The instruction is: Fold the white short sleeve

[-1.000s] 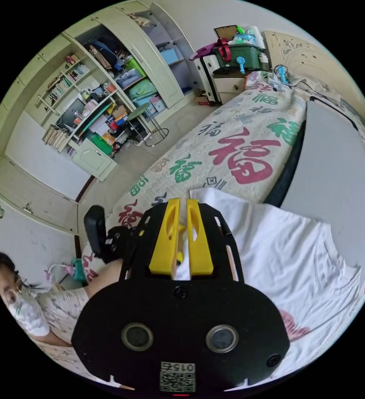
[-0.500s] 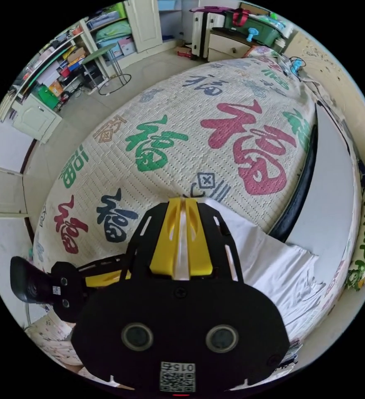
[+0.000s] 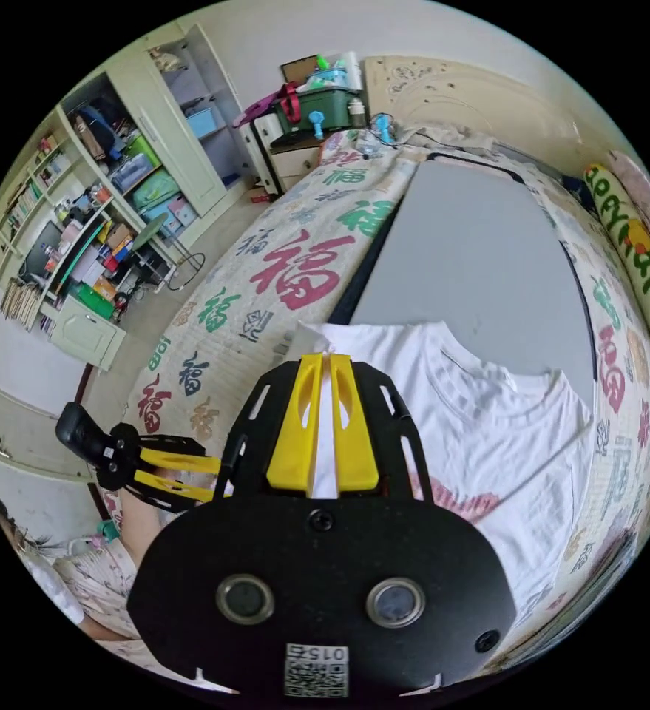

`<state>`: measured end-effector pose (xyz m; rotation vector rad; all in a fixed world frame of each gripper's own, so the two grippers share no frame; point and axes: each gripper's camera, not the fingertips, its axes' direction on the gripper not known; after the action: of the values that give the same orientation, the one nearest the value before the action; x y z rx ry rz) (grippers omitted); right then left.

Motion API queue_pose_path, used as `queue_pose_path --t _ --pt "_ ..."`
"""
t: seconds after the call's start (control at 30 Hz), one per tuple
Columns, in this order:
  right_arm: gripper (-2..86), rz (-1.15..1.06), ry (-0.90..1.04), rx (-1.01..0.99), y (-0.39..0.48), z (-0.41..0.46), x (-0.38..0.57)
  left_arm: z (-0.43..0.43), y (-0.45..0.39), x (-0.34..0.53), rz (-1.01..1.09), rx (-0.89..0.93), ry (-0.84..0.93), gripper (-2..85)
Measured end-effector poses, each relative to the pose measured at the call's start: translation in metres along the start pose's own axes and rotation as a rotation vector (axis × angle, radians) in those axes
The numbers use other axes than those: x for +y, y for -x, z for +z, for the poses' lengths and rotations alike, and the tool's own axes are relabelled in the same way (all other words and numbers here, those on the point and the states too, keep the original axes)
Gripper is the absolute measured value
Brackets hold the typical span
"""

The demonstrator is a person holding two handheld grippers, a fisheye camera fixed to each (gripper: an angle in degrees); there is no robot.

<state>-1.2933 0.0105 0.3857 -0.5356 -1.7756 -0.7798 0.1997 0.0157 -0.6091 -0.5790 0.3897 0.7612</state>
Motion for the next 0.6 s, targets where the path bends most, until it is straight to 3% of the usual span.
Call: queue_pose_path --t 0.23,0.43,0.6 --pt "0.6 0.234 0.012 -0.110 -0.095 -0.008 0.026 0.087 -0.009 -0.006 0.032 -0.212 0.027 11.0" --pt "0.6 0.223 0.008 -0.113 -0.085 -0.007 0.001 0.208 -0.003 -0.033 0.085 -0.166 0.128 10.8" --pt "0.6 0.192 0.004 -0.134 -0.054 -0.008 -0.018 0.270 -0.049 -0.080 0.214 -0.213 0.048 7.8"
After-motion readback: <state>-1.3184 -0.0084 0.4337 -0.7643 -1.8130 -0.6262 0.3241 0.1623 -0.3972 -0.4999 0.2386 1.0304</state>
